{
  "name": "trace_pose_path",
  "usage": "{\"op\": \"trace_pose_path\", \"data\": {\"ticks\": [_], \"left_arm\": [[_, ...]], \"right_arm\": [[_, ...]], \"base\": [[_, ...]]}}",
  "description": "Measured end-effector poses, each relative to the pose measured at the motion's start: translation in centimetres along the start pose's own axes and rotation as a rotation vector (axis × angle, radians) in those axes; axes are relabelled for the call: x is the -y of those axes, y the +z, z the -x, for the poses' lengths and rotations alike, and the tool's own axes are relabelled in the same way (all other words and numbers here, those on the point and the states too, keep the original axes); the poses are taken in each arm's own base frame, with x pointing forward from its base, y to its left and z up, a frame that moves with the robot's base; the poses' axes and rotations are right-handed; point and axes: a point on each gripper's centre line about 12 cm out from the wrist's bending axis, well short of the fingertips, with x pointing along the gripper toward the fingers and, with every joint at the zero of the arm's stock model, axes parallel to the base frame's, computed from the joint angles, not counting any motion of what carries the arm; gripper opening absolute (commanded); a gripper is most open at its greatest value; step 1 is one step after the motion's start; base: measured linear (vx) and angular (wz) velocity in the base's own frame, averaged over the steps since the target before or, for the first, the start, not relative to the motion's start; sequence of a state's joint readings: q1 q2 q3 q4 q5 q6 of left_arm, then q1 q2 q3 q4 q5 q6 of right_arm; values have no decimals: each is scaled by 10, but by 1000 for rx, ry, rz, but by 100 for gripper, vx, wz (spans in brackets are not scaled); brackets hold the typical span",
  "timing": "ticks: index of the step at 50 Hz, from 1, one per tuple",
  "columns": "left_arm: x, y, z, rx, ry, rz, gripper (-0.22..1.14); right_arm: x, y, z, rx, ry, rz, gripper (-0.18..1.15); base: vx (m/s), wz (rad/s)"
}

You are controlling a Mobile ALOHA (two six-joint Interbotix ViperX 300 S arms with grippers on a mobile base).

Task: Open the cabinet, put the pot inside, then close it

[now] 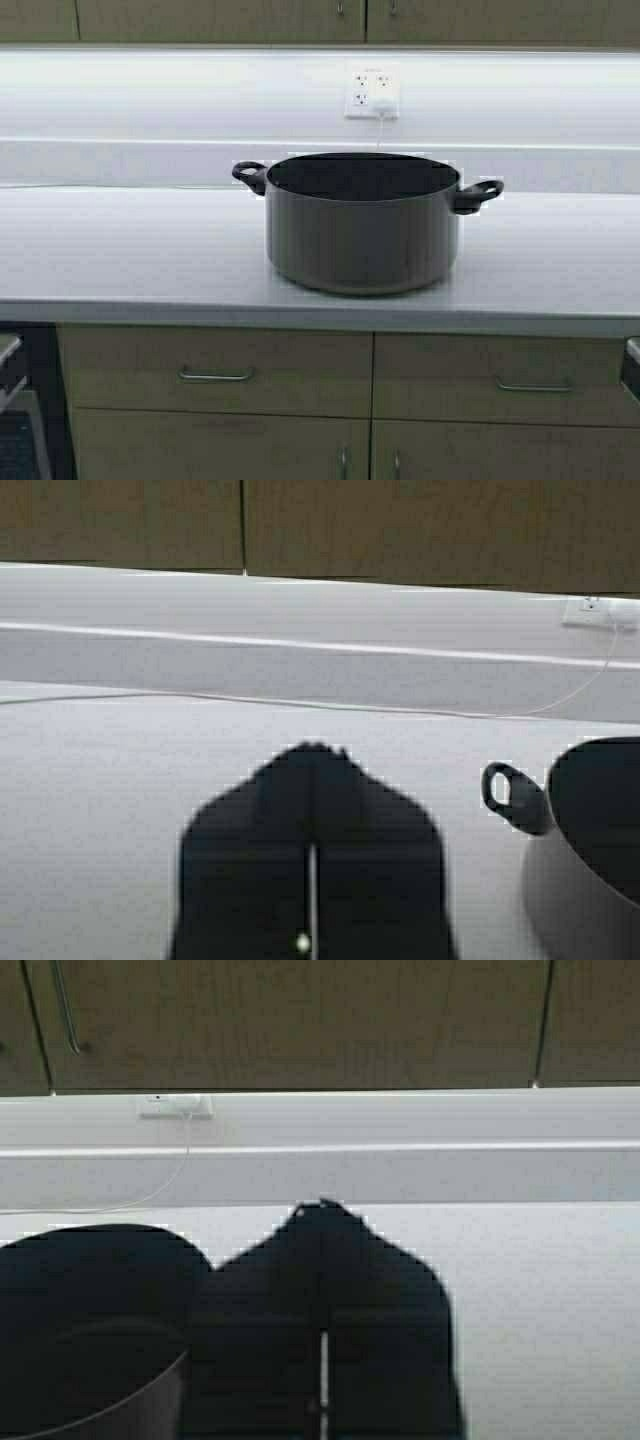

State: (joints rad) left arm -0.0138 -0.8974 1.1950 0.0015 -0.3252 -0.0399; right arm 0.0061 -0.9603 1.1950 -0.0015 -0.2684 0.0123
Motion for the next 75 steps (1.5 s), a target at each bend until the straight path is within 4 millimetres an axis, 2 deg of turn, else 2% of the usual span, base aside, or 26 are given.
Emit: {"op": "trace_pose_path", "data": {"ticks": [25,29,32,35,38,40,41,42,44,48,50,58,66,75], "left_arm": [[0,3,4,11,0,34,3],[0,2,7,8,1,40,5],[0,4,10,15,0,40,13],[0,5,11,20,0,40,30],[0,5,11,21,-1,38,56],[1,5,11,18,-8,40,81],[3,5,12,16,-17,41,92],[7,4,12,13,-33,46,101],[15,2,12,-2,-77,51,111],[35,-1,14,-37,-179,70,104],[46,-3,16,-52,-231,68,99],[79,-3,12,-71,-379,69,101],[106,1,-7,-63,-453,72,101],[148,4,-45,-31,-531,78,101]], "right_arm": [[0,-3,2,-25,0,-9,6],[0,-3,2,-25,-2,-18,9],[0,-3,2,-25,-1,-34,20],[0,-3,2,-25,-1,-61,43],[-1,-3,2,-23,2,-78,74],[-2,-2,2,-22,11,-85,99],[-4,-2,2,-23,20,-85,106],[-7,-3,2,-25,32,-84,111],[-13,-2,3,-25,68,-83,111],[-32,1,4,-22,162,-84,101],[-40,4,5,-18,205,-83,101],[-76,16,-4,-10,360,-88,103],[-102,22,-32,1,418,-91,103],[-131,28,-61,37,469,-80,103]], "base": [[23,-2],[13,-1],[11,1],[10,1],[8,1],[6,0],[6,0],[5,0],[5,-1],[5,-2],[5,-2],[5,-2],[4,-3],[3,0]]}}
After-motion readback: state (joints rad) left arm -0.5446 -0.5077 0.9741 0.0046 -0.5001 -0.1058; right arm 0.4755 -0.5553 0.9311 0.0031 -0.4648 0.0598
